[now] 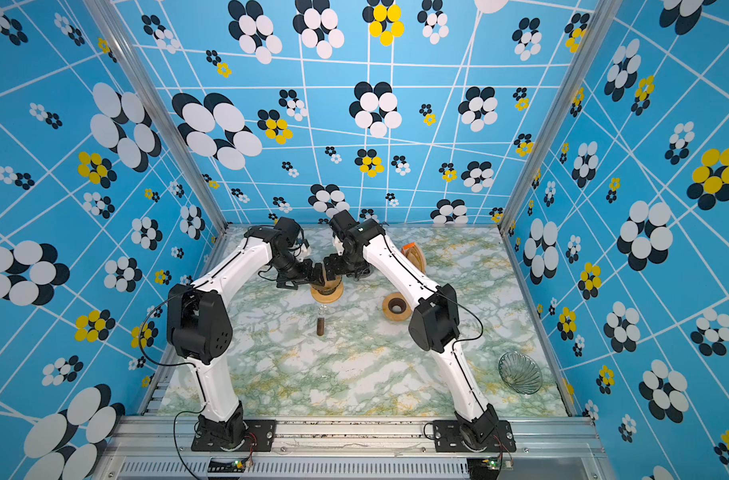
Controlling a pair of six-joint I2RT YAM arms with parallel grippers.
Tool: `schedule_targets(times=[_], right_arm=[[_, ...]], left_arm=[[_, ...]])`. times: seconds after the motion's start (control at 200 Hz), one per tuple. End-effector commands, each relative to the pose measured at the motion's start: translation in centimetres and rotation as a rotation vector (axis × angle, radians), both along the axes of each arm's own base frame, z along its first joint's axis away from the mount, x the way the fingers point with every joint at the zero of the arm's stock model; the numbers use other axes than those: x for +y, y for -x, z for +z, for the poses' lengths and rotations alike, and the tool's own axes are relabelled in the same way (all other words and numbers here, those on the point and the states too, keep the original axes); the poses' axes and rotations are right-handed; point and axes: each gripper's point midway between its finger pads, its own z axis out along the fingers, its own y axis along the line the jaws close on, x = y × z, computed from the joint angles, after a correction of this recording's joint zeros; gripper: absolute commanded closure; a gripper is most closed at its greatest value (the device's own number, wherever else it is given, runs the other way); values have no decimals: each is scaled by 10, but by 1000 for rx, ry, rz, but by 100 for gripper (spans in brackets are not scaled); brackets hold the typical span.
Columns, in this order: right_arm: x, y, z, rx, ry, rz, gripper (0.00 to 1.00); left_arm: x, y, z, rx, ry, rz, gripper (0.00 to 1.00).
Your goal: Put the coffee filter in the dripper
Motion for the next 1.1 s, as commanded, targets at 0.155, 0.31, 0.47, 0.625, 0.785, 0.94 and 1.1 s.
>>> schedule_targets(times=[0.155, 0.31, 0.47, 0.625, 0.785, 0.94, 1.1], right_arm=[[0, 5, 14, -9, -8, 18, 18], [-3, 8, 34, -38, -28, 25, 19], [-8, 11, 49, -63, -38, 23, 20], [-10, 12, 58, -71, -61, 21, 21], [-10, 18, 74, -87, -106, 26, 25], [-11, 19, 78, -93, -143, 10, 31], [-10, 19, 75, -80, -190, -17, 40]], left_arm=[[-4, 2, 12, -14, 42, -18, 3], [-5, 6, 31, -46, 60, -31, 2], [-4, 12, 39, -52, 66, -44, 1], [-3, 19, 58, -91, 85, -55, 0], [0, 23, 72, -121, 94, -49, 1], [-2, 24, 90, -155, 153, -31, 8], [-13, 24, 98, -163, 224, -35, 20]])
